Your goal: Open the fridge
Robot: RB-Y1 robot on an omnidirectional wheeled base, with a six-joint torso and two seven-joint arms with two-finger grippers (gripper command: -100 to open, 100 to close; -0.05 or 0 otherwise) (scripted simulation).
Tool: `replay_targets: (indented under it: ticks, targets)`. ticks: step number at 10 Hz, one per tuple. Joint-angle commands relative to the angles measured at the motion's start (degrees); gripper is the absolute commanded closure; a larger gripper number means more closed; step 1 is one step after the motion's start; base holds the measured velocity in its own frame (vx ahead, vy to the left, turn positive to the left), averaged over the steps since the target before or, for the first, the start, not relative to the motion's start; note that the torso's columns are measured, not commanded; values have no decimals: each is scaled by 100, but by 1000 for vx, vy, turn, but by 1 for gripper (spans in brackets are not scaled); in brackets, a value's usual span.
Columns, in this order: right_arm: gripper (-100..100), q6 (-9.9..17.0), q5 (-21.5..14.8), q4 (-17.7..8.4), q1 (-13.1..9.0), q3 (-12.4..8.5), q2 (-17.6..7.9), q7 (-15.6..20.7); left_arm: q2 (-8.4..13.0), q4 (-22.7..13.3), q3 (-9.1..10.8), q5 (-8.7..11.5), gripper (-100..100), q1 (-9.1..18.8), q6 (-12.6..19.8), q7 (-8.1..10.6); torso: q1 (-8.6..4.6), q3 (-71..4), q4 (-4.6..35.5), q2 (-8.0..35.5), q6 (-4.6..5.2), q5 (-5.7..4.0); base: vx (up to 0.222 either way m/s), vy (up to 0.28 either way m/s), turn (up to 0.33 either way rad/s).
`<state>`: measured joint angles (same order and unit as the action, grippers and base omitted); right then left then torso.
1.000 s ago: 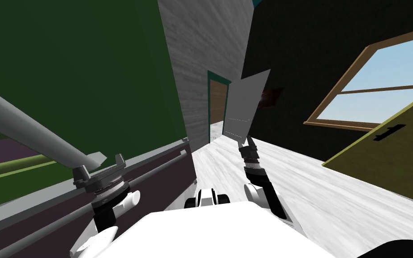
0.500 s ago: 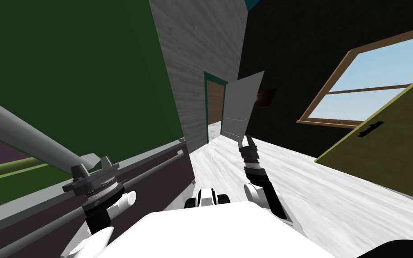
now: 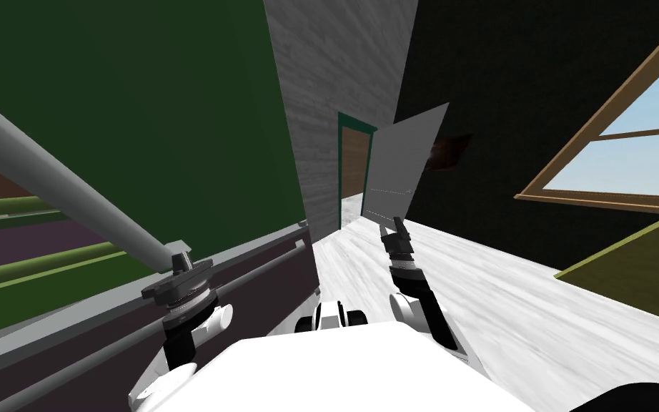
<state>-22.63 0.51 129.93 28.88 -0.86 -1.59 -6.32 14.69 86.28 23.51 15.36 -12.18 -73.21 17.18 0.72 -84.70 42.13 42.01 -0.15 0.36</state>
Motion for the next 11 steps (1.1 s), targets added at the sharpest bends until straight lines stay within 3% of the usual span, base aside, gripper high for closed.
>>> replay_targets:
  ticks: [1, 2, 3, 4, 5, 6, 7, 8, 9, 10, 11]
  targets:
    - [0, 0, 0, 0, 0, 0, 0, 0, -180, 330, -457, -29, 100, -245, -48, -303, -7, 3, -1, 4, 6, 1, 54, 72, 204]
    - [0, 0, 0, 0, 0, 0, 0, 0, -180, 330, -630, -29, 100, -245, -48, -303, -9, 9, 1, 10, -7, 0, 56, 61, 123]
    - [0, 0, 0, 0, -1, 1, 0, 0, -180, 330, -674, -29, 100, -245, -48, -303, -10, 10, 2, 13, 5, 0, 19, 29, -3]
    - [0, 0, 0, 0, -2, 1, 1, 0, -274, 521, -905, -51, 100, -380, -108, -482, -29, 10, 6, 18, 14, -11, 31, 58, 147]
    - [0, 0, 0, 0, 0, 0, 0, 0, -274, 521, -1036, -51, 100, -380, -108, -482, -41, 8, 9, 17, 8, -22, 36, 68, 125]
    - [0, 0, 0, 0, -1, 1, 1, 0, -369, 712, -1231, -72, 100, -516, -168, -660, -36, 7, 6, 13, 11, -17, 41, 104, 170]
    - [0, 0, 0, 0, -1, 0, 0, 0, -369, 712, -1399, -72, 100, -516, -168, -660, -16, 7, 5, 12, 0, -11, 44, 70, 98]
    - [0, 0, 0, 0, -1, 1, 0, 0, -463, 903, -1593, -94, 100, -651, -228, -839, -28, 8, 7, 15, 7, -13, 73, 62, 195]
    - [0, 0, 0, 0, 0, 0, 0, 0, -463, 903, -1761, -94, 100, -651, -228, -839, -25, 9, 6, 14, -8, -12, 64, 52, 123]
    - [0, 0, 0, 0, -1, 0, 0, 0, -558, 1094, -1950, -116, 100, -787, -288, -1017, -35, 14, 12, 26, 5, -19, 76, 89, 175]
    - [0, 0, 0, 0, 0, 0, 0, 0, -558, 1094, -2124, -116, 100, -787, -288, -1017, -24, 11, 17, 25, -1, -23, 59, 67, 106]
